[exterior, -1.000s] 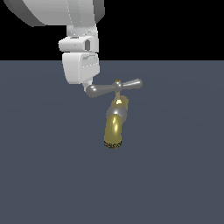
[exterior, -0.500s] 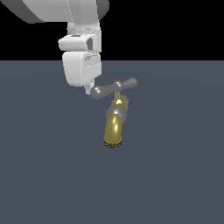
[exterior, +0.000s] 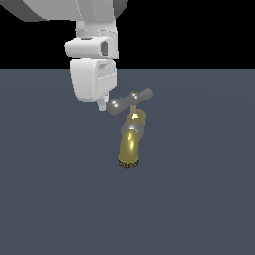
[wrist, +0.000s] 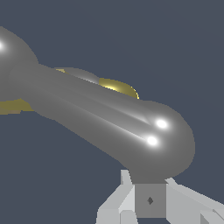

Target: Turn on the faucet by rotating a designated handle.

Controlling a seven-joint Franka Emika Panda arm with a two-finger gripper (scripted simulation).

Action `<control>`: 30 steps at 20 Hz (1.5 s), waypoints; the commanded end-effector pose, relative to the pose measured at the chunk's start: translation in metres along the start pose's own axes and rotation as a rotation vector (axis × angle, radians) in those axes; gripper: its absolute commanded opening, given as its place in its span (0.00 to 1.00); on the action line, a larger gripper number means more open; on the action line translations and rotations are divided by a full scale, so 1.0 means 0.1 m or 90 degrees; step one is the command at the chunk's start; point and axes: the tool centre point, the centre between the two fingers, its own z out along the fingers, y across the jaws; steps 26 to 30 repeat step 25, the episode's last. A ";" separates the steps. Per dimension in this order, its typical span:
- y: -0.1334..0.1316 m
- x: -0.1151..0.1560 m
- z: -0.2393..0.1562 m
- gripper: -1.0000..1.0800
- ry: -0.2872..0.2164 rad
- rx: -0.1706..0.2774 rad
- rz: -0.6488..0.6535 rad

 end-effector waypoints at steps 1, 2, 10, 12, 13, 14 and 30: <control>0.05 0.13 0.00 0.00 0.001 -0.003 0.010; 0.07 0.14 0.00 0.00 0.001 -0.003 0.010; 0.15 0.24 0.00 0.00 0.000 -0.001 -0.001; 0.16 0.36 0.00 0.00 0.001 -0.002 0.001; 0.17 0.42 0.00 0.00 0.001 -0.002 0.001; 0.17 0.48 0.00 0.00 0.001 -0.002 0.002; 0.23 1.09 0.00 0.00 0.001 -0.003 0.009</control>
